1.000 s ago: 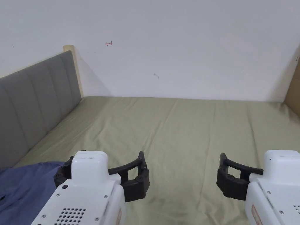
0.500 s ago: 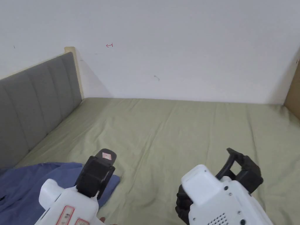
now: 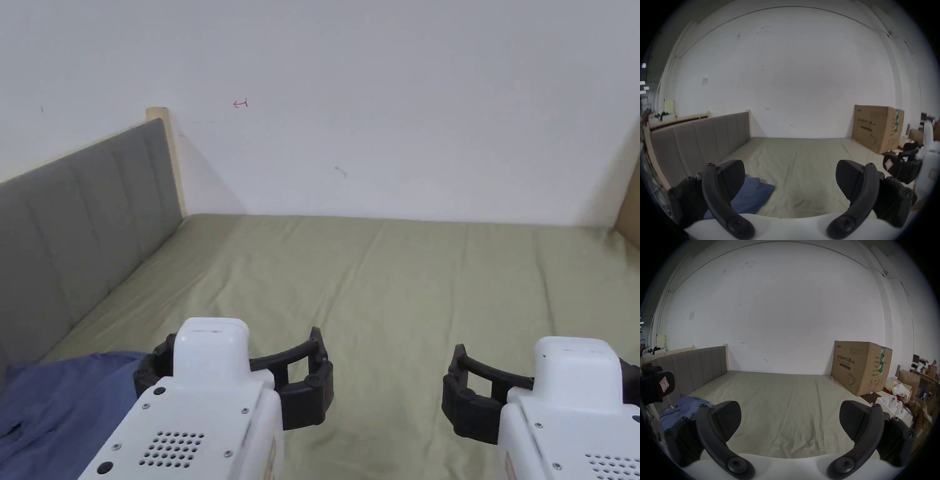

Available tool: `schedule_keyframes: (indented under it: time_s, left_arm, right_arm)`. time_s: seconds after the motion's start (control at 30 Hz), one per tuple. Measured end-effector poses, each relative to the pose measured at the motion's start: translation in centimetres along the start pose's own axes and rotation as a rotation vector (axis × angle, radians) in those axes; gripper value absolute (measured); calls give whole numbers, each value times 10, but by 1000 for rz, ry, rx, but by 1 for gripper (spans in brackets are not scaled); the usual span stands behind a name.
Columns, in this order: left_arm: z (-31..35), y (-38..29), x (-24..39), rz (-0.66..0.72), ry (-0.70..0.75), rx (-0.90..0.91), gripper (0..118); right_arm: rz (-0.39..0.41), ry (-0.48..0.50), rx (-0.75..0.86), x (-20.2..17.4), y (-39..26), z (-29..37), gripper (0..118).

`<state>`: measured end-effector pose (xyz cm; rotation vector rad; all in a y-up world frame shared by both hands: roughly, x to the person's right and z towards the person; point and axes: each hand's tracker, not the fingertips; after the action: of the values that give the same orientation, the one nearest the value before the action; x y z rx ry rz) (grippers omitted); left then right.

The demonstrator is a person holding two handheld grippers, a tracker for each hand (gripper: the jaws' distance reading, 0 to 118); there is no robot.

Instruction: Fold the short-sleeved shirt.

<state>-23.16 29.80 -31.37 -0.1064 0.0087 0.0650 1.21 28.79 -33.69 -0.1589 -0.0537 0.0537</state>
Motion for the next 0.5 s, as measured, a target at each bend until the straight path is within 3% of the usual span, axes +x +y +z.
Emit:
schedule_keyframes:
  time_s: [0.1, 0.13, 0.17, 0.2, 0.23, 0.27, 0.3, 0.37, 0.5]
  left_arm:
    - [1, 3, -2, 2, -3, 3, 107]
    - [3, 4, 0, 1, 1, 5, 92]
    - [5, 4, 1, -3, 6, 14, 56]
    - [6, 5, 0, -8, 8, 29, 24]
    - [6, 6, 1, -17, 22, 34, 2]
    - [5, 6, 2, -37, 49, 37, 1]
    - [7, 6, 1, -45, 82, 48, 0]
    - [6, 6, -5, -18, 9, 41, 0]
    - [7, 8, -11, -18, 49, 31, 0]
  right_arm:
    - [-28, 10, -15, 3, 7, 2, 118]
    - [-19, 0, -8, 1, 7, 3, 115]
    - [7, -20, 10, -1, 7, 5, 104]
    - [16, -22, 24, -2, 7, 7, 79]
    - [20, -14, 19, -3, 7, 6, 37]
    - [16, -18, 19, -5, 7, 6, 6]
    - [-6, -44, 7, -5, 7, 5, 6]
    - [-19, -1, -16, -1, 7, 2, 6]
    - [24, -23, -20, -4, 6, 1, 0]
